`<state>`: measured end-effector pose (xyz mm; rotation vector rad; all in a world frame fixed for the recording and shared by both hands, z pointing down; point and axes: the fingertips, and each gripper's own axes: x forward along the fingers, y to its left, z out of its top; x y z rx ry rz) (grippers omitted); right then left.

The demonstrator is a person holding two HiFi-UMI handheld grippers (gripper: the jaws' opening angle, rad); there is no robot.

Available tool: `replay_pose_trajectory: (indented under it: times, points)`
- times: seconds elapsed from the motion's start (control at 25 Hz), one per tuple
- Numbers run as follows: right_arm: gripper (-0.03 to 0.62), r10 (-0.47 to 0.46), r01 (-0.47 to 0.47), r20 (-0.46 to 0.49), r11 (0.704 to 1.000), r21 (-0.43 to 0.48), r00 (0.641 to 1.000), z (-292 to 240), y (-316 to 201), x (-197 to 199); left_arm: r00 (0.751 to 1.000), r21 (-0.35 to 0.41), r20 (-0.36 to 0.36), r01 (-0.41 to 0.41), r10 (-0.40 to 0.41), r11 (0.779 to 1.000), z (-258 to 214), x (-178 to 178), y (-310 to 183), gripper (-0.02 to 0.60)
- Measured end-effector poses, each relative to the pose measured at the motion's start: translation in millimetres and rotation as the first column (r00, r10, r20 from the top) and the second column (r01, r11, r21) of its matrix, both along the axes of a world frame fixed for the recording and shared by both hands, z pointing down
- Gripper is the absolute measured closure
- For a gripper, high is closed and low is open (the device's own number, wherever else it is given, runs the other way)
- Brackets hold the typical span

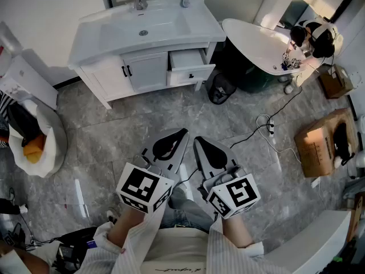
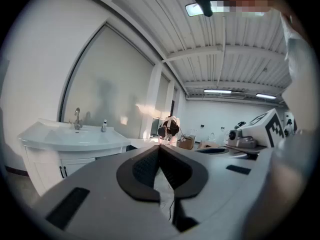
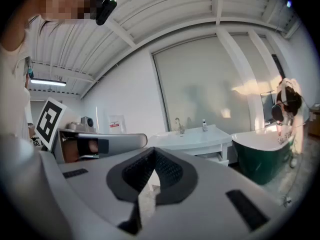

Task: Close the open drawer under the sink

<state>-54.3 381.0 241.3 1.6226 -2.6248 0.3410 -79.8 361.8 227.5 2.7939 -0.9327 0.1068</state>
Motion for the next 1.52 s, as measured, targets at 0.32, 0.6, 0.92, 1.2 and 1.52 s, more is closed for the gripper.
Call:
replay_pose_trajectory:
  times: [0.32,0.6,0.92,1.2,1.52]
  points:
    - [0.585,0.006,-0.006,0.01,1.0,0.016,1.0,-3,4,12,1.0,0.011,-0.001,0.009,-0.009,1.0,-1,9,2,0.566]
    - [0.585,0.006,-0.006,0.021,1.0,0.013,1.0,4,15,24,1.0,0.025,0.0,0.017,-0.017,1.0,1,19,13,0.566]
    - [0.585,0.025,-0.025,0.031,1.0,-0.001,0.999,8,0,36,1.0,0.025,0.004,0.005,-0.005,1.0,2,29,-3,0.566]
    - [0.585,0.037,-0.037,0.037,0.999,-0.017,0.999,16,-53,40,1.0,0.032,0.002,-0.009,0.008,0.999,7,34,-58,0.566]
    - [0.585,0.061,-0.059,0.033,0.997,-0.058,0.998,22,-136,44,0.999,0.023,0.017,-0.045,0.044,0.999,7,44,-148,0.566]
